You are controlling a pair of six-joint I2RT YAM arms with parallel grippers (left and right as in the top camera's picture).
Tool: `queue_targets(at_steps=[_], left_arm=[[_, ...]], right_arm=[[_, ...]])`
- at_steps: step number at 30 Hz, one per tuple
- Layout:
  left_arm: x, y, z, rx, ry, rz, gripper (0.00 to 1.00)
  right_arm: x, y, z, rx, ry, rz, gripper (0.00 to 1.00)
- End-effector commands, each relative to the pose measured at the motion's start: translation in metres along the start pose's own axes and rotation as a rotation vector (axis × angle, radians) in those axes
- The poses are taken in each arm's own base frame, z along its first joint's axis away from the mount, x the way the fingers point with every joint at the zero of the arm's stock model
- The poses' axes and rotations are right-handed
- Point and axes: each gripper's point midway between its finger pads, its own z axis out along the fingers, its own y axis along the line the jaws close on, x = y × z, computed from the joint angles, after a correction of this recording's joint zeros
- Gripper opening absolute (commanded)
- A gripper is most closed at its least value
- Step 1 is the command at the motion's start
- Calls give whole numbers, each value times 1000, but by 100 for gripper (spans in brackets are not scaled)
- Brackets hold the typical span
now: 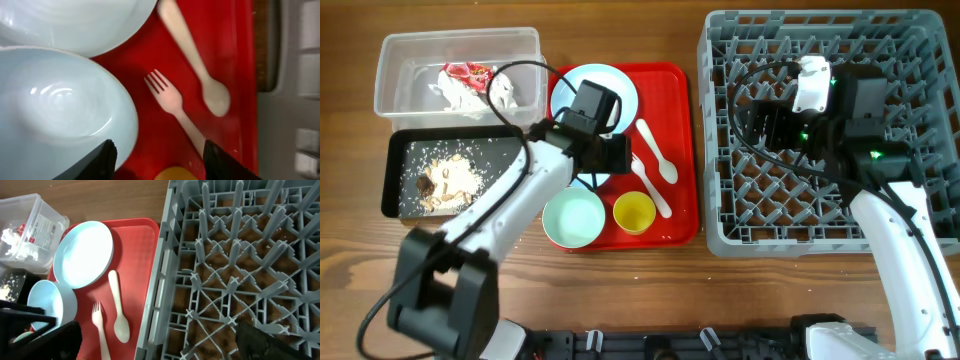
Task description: Sort waste into correct bins and load items into the dishwasher rack
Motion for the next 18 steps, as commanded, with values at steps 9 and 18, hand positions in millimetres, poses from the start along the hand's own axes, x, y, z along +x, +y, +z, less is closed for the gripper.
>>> queue_targets(at_steps=[9, 18], left_arm=[[-46, 69, -127, -95, -259, -315, 62], [-34, 189, -185, -245, -376, -634, 100]], right_arm=[[-8, 92, 27, -140, -27, -97, 96], [53, 195, 133, -257, 234, -170, 77]])
